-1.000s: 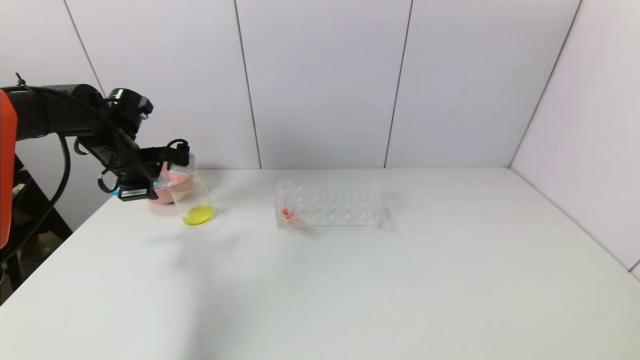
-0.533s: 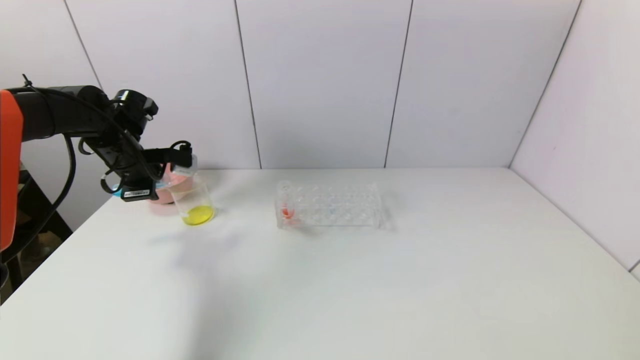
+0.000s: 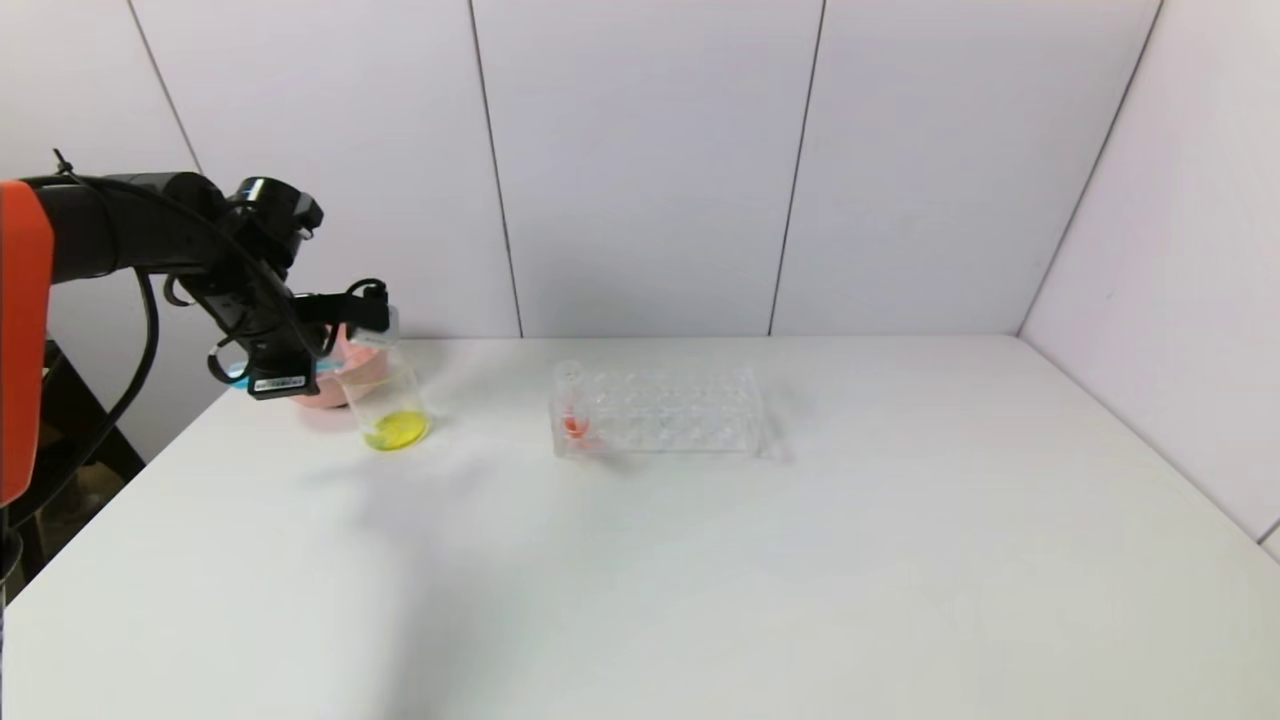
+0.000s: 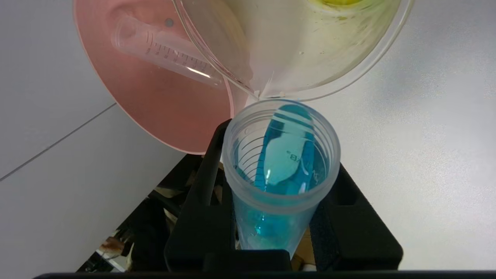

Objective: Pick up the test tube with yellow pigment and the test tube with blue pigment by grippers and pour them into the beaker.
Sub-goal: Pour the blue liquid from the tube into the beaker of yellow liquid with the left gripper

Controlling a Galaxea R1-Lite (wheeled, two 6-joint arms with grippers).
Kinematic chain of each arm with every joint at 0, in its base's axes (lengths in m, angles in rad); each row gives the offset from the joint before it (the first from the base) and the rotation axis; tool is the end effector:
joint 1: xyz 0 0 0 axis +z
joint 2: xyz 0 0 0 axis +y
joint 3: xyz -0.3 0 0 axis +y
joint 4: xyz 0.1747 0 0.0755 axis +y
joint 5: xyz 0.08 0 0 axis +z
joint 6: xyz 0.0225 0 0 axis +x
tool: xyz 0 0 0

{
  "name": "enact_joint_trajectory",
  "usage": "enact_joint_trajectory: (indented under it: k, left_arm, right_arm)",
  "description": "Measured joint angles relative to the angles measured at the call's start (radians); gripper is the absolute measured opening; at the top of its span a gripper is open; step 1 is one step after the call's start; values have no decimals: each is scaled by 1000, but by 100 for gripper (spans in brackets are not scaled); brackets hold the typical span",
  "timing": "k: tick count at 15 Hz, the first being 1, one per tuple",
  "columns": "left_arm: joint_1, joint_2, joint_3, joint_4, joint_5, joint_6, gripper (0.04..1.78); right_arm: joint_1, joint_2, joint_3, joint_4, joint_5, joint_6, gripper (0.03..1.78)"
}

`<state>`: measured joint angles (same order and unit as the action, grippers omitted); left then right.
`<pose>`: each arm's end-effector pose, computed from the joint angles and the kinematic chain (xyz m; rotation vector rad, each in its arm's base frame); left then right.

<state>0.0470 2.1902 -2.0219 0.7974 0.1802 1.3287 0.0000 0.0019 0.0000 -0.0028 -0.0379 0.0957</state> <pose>0.4165 0.0236 0.2054 1.2757 0.9602 -0.4649 -0.0227 -0.0009 0.0758 0.0957 -0.0027 -0.0378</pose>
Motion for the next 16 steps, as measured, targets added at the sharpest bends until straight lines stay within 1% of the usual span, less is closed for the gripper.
enact_joint_trajectory:
  k: [1, 10, 16]
  left_arm:
    - [-1, 0, 0, -1, 19, -1, 53]
    - [-19, 0, 0, -2, 88, 1, 53]
    - [-26, 0, 0, -10, 97, 0, 53]
  right_arm:
    - [0, 0, 0, 0, 0, 0, 171]
    - [0, 0, 0, 0, 0, 0, 171]
    - [0, 0, 0, 0, 0, 0, 171]
